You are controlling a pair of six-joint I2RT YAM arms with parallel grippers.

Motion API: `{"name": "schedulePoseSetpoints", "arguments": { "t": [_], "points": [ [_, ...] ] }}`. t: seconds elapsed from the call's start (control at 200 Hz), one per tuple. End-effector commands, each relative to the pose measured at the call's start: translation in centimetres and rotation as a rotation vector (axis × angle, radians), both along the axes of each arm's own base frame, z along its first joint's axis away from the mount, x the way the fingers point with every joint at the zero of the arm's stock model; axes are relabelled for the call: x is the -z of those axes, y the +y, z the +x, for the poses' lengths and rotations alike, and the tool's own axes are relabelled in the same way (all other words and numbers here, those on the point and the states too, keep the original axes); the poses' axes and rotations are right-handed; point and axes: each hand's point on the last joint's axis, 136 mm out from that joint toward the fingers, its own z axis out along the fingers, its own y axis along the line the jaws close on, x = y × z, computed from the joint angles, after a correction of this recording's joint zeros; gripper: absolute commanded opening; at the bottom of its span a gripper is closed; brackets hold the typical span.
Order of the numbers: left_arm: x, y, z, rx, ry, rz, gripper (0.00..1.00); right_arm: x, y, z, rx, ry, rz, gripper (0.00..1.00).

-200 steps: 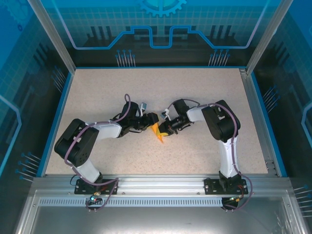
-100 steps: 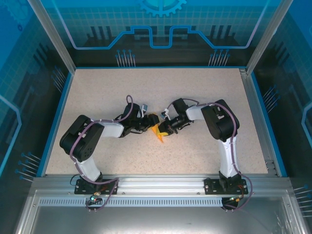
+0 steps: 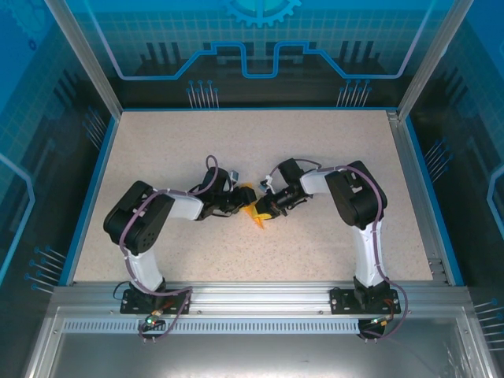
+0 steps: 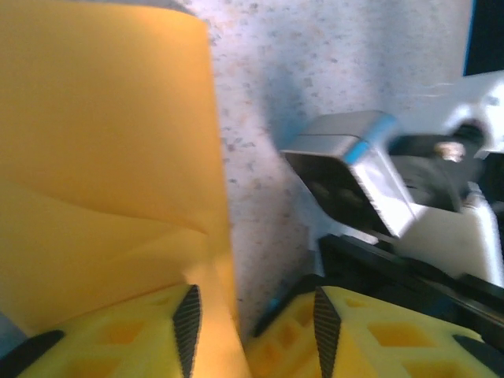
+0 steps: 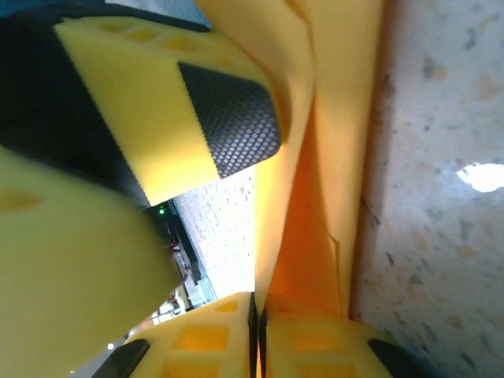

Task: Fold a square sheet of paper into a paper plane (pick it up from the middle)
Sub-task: Fold the wing for the fifth time at the center of the table.

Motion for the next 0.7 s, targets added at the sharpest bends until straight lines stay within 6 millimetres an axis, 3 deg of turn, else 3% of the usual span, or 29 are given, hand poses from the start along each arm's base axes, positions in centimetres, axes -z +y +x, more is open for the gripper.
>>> {"name": "schedulePoseSetpoints", "arguments": {
  "t": [0.0, 0.43, 0.695],
  "points": [
    [2.8, 1.2, -1.1, -0.026, 0.093, 0.081, 0.43, 2.5, -1.0, 0.2, 0.058, -0.043, -0.145, 0.14],
    [1.9, 0.5, -0.9, 0.021, 0.070, 0.067, 0.44, 2.2, -1.3, -0.3, 0.079, -0.178, -0.240, 0.17],
    [0.7, -0.2, -0.9, 0.056, 0.040, 0.031, 0.46, 2.2, -1.3, -0.4, 0.097, -0.206, -0.259, 0.09]
  ]
}}
